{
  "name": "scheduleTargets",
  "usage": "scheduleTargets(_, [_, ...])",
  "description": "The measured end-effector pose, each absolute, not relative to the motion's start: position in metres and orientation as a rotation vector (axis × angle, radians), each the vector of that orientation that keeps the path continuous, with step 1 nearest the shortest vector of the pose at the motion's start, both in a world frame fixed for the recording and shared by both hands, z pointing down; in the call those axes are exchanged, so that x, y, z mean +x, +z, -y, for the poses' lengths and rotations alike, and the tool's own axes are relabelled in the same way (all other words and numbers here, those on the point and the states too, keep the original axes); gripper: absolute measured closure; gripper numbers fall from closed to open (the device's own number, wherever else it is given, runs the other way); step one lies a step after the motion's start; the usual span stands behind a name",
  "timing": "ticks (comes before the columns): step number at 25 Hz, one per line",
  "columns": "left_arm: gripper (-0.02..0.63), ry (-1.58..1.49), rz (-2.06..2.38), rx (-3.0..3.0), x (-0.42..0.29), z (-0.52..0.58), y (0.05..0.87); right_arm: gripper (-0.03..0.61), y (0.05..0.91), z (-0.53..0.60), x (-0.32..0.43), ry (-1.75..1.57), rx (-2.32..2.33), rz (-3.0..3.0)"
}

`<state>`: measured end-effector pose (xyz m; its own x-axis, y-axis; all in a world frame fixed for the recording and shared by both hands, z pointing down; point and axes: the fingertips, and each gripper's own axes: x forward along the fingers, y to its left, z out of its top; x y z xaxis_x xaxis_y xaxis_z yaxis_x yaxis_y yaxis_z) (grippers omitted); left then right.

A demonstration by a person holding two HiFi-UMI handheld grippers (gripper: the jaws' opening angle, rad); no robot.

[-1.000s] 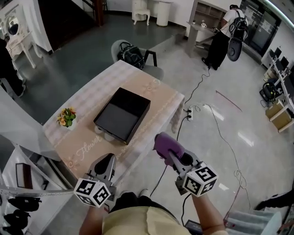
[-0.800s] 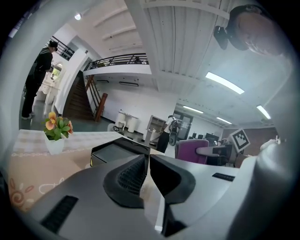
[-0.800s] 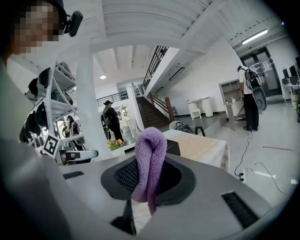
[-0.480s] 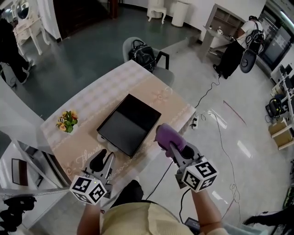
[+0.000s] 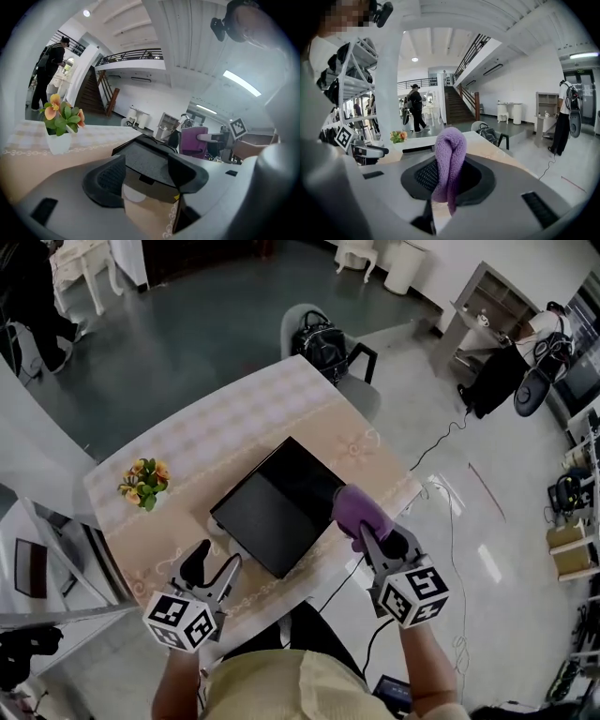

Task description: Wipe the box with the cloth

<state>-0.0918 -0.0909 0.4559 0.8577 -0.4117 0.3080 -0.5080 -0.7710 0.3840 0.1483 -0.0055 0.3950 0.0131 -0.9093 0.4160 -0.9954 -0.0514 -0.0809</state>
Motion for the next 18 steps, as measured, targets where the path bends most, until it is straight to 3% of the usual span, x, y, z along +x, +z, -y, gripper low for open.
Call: scheduleTargets(18, [0.31, 0.203, 1.072, 2.247, -0.059, 0.087, 0.489, 0.495, 0.377, 0.106, 0.203, 0.226, 1.707, 2.22])
